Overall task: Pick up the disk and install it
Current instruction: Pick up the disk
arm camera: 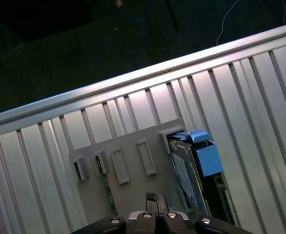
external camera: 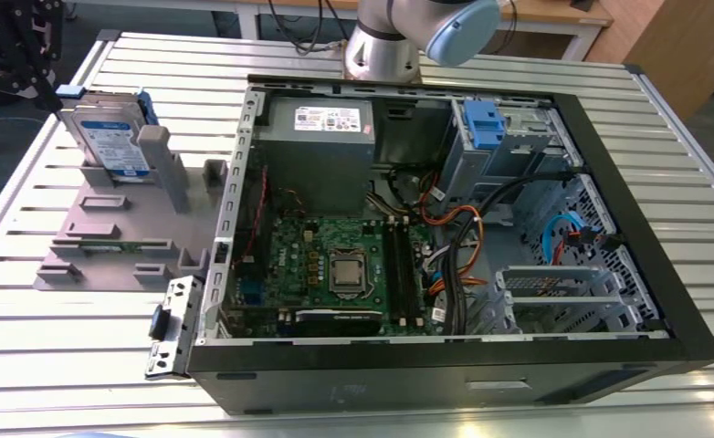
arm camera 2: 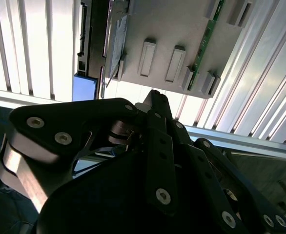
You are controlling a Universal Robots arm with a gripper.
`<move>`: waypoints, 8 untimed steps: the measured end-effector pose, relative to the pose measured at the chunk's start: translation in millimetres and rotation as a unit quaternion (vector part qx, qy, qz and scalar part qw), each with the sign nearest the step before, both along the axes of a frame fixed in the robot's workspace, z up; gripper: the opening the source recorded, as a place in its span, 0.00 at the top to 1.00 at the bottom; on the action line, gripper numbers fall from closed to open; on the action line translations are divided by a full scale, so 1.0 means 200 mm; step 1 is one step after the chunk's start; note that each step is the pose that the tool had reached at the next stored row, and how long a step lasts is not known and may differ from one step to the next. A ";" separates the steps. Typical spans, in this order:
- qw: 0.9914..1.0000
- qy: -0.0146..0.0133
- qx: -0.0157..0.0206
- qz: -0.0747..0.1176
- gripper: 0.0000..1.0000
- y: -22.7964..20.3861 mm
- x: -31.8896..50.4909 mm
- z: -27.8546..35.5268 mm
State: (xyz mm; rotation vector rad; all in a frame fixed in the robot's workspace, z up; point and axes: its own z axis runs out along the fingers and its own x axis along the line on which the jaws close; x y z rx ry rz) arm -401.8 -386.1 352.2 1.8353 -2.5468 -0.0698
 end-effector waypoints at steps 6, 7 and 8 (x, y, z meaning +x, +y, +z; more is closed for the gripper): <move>1.000 0.000 0.000 0.003 0.89 0.000 0.000 0.000; 1.000 0.000 0.000 0.003 0.89 0.000 0.000 0.000; 1.000 0.000 0.000 0.003 0.89 0.000 0.000 0.000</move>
